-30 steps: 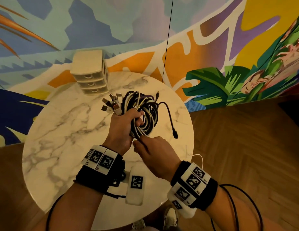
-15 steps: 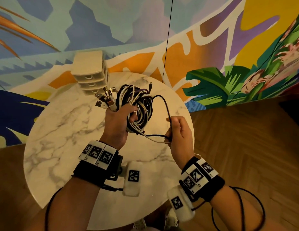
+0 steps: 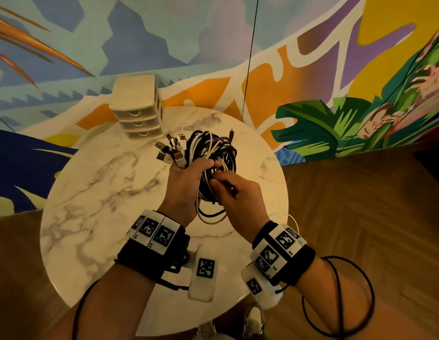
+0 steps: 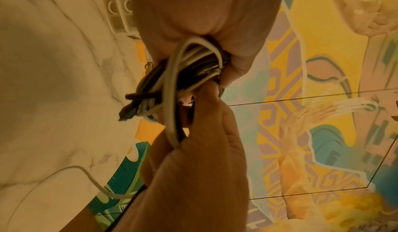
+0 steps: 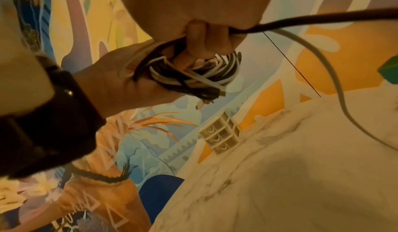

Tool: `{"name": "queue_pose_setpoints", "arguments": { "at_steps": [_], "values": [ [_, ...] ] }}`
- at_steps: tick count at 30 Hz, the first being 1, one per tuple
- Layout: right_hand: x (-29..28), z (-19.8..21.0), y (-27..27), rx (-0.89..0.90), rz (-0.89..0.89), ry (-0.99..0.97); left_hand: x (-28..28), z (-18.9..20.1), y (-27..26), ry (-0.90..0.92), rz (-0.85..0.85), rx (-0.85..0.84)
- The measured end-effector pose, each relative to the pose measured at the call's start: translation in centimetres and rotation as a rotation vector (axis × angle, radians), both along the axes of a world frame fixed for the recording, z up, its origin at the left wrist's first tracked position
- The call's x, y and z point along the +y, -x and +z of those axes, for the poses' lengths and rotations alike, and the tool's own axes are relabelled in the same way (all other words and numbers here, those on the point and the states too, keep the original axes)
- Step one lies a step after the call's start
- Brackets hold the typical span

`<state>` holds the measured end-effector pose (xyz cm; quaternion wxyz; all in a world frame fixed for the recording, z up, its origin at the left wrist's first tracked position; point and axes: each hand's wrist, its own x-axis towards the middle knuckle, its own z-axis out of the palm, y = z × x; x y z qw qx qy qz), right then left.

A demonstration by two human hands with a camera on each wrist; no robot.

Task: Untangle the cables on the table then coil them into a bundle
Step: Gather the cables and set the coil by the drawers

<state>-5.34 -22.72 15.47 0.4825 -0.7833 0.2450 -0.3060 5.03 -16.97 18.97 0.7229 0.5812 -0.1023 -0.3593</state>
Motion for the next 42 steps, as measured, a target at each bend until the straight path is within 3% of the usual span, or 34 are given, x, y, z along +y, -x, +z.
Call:
{"name": "queue_pose_setpoints", "arguments": {
  "at_steps": [7,13,15,19,23,25,27,29,36,38,42],
  "values": [
    [-0.8,-0.1,0.1,0.026,0.033,-0.036,0.1,0.4,-0.1,0.025,-0.209,0.013],
    [-0.9,-1.9,1.5,0.069,-0.091,-0.165,-0.5,0.6,-0.7,0.085,-0.053,0.006],
    [-0.1,-2.9,2.5,0.053,0.045,-0.053,-0.5,0.7,-1.1,0.138,-0.019,-0.008],
    [1.8,-4.4,2.2,0.222,0.308,0.066,-0.7,0.9,-0.7,0.229,-0.029,0.031],
    [0.8,-4.8,1.0,0.268,0.348,0.011,0.0,1.0,-0.7,0.257,-0.214,0.075],
    [-1.1,-5.1,0.8,0.288,0.355,-0.143,0.7,1.0,-1.2,0.285,-0.327,0.068],
    [-3.7,-5.2,0.9,0.338,0.412,-0.362,1.4,0.8,-1.7,0.265,-0.388,-0.006],
    [-5.9,-4.5,1.0,0.436,0.440,-0.433,2.1,0.6,-1.7,0.192,-0.422,-0.134],
    [-10.3,-0.7,1.1,0.689,0.303,-0.310,3.4,-0.1,-1.7,-0.124,-0.628,-0.528],
    [-10.2,0.4,0.9,0.766,0.332,-0.310,3.6,-0.7,-1.3,-0.203,-0.653,-0.576],
    [-8.8,2.1,-0.3,0.790,0.307,-0.234,3.2,-2.4,-0.8,-0.346,-0.633,-0.848]
  ]
}}
